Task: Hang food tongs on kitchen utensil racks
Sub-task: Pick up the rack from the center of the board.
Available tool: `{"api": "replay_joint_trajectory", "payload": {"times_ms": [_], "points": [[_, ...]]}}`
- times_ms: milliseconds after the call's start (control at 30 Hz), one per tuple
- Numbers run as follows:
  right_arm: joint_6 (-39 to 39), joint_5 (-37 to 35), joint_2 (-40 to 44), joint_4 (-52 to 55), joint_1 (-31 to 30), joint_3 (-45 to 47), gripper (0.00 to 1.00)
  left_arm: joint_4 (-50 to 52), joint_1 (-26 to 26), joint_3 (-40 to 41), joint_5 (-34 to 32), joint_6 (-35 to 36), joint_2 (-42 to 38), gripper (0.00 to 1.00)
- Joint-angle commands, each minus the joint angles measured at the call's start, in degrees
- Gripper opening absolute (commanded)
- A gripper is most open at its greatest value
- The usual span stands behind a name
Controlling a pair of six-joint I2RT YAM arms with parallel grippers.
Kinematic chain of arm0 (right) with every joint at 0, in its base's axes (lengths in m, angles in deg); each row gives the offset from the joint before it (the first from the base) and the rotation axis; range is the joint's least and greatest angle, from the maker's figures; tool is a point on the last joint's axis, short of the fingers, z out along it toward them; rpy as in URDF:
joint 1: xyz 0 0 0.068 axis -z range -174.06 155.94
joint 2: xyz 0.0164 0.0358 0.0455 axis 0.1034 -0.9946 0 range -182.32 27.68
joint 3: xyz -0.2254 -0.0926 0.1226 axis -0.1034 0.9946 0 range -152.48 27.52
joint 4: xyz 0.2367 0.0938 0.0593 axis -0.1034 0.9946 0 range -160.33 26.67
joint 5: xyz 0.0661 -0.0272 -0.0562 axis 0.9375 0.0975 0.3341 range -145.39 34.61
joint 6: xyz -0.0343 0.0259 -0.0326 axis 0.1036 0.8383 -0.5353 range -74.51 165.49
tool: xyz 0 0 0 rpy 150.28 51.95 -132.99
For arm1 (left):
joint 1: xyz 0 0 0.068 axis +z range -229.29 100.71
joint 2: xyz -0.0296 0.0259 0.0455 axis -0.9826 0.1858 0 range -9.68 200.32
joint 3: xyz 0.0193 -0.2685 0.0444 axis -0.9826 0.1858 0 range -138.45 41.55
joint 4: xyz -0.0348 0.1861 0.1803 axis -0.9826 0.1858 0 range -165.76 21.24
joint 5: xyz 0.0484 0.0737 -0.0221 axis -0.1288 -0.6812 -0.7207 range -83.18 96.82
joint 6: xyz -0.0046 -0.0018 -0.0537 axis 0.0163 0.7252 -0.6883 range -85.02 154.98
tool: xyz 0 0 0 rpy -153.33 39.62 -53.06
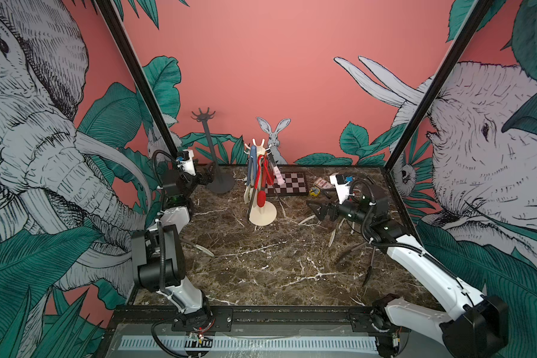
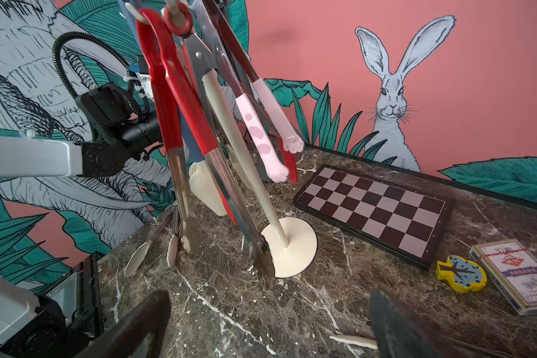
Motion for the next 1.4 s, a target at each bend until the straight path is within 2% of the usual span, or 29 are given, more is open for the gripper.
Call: {"api": "replay_joint_trajectory", "payload": {"times_ms": [0, 333, 533, 667, 900, 1000, 1133, 1300, 1367], "points": [[0.1, 1.3, -1.3, -1.0, -0.2, -1.0, 0.99, -10.6, -1.3, -4.5, -1.0, 1.3, 3.7, 0.81], [0.6, 2.4, -5.0, -1.4, -0.2, -2.3, 0.99, -17.3, -3.6, -14.9, -6.7, 3.4, 16.9, 0.73], [0.8, 3.0, -5.4, -0.4, -0.1, -2.4, 0.99, -16.9, -3.6, -20.9, -8.2, 3.9, 21.5, 0.63], [0.9, 2.8, -5.1, 0.3, -0.1, -2.0, 0.99, -16.7, -3.6, -22.7, -7.9, 3.8, 22.8, 0.47], [1.3, 2.4, -4.8, 0.4, -0.1, -1.6, 0.99, -15.5, -3.5, -24.6, -6.7, 3.7, 23.9, 0.38], [1.7, 2.3, -4.8, 0.3, -0.2, -1.5, 0.99, -15.3, -3.6, -25.7, -5.0, 2.8, 24.6, 0.3], [1.9, 2.0, -4.2, 0.3, -0.1, -1.2, 0.99, -15.0, -3.6, -25.9, -4.8, 2.3, 24.7, 0.24], [1.8, 1.8, -3.1, 0.6, -0.1, -0.2, 0.99, -14.2, -3.6, -26.8, -3.5, 2.0, 24.3, 0.1], [1.8, 1.6, -2.5, 0.6, -0.1, 0.1, 0.99, -14.6, -3.5, -27.1, -3.8, 1.5, 23.9, 0.02]]}}
